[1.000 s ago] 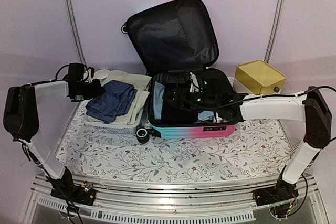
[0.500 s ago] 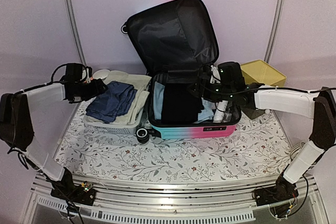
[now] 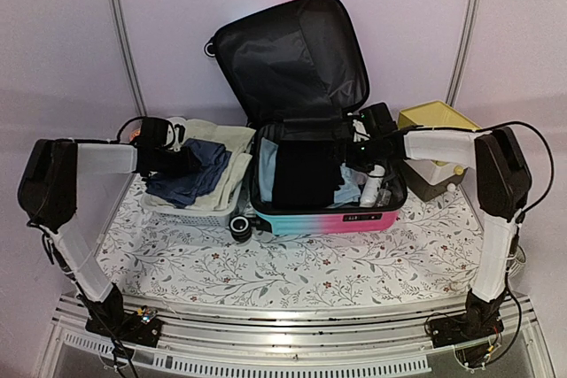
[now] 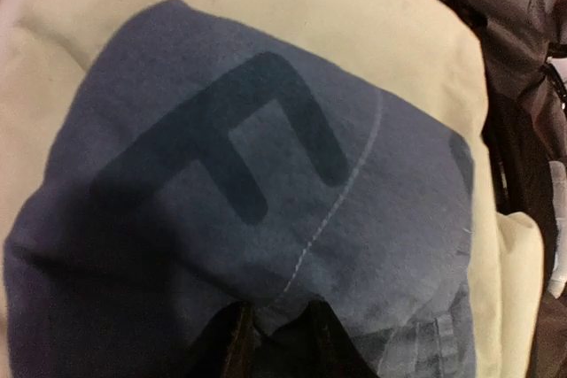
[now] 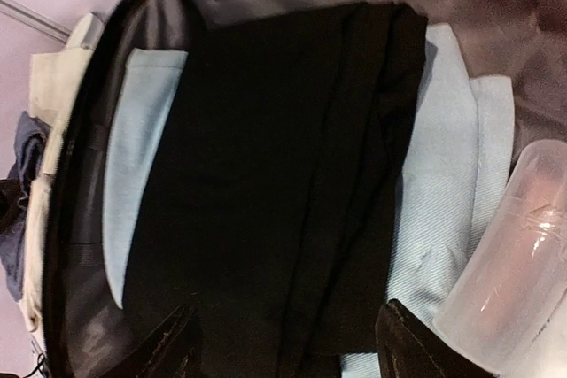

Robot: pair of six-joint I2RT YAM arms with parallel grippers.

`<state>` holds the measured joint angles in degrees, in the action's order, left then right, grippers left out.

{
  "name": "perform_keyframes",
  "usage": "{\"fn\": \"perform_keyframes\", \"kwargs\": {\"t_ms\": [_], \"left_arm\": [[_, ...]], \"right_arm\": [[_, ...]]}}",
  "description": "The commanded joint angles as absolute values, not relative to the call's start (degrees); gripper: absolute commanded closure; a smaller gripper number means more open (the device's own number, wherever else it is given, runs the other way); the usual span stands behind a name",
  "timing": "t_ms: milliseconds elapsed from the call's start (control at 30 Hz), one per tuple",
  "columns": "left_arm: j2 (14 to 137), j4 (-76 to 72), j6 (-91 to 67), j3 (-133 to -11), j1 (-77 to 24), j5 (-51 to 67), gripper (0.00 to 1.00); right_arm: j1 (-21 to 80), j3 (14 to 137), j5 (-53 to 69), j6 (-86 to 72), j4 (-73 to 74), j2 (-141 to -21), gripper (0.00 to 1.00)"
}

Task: Open, take out, and arrange the luggage
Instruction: Adjust the clothes in the bin, then pick up the clothes from the opened luggage.

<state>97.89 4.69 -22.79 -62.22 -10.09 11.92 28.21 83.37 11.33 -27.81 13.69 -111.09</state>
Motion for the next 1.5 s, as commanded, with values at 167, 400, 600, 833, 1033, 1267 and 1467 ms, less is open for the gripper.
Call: {"fn": "perform_keyframes", "kwargs": {"t_ms": [167, 400, 600, 833, 1033, 1267, 1467], "left_arm": [[102.1, -1.0, -21.7, -60.9, -11.7, 15.8, 0.74], [93.3, 0.1, -20.3, -58.5, -13.2, 16.2, 0.72], [88.8, 4.6, -18.5, -59.7, -16.0, 17.7, 0.69], [87.4, 8.7, -16.8, -63.0, -21.0, 19.6, 0.65], [88.8, 9.1, -19.7, -66.7, -26.5, 19.2, 0.6], [95.4, 12.1, -19.6, -74.4, -33.7, 17.1, 0.57], [99.2, 13.5, -21.0, -78.0, -35.4, 15.7, 0.58]], "right_arm": [[26.5, 93.5, 12.9, -27.5, 20.8, -123.9, 0.33], [26.5, 96.0, 13.4, -26.3, 22.8, -126.0, 0.44], [26.5, 97.1, 17.6, -26.6, 22.4, -126.0, 0.51], [26.7, 100.1, 16.3, -27.4, 25.3, -129.0, 0.42], [27.5, 102.1, 18.3, -27.5, 25.9, -131.2, 0.52], [27.9, 98.9, 16.1, -28.1, 22.3, -123.1, 0.97], [27.4, 97.1, 18.2, -28.4, 20.3, -116.2, 0.97]]}}
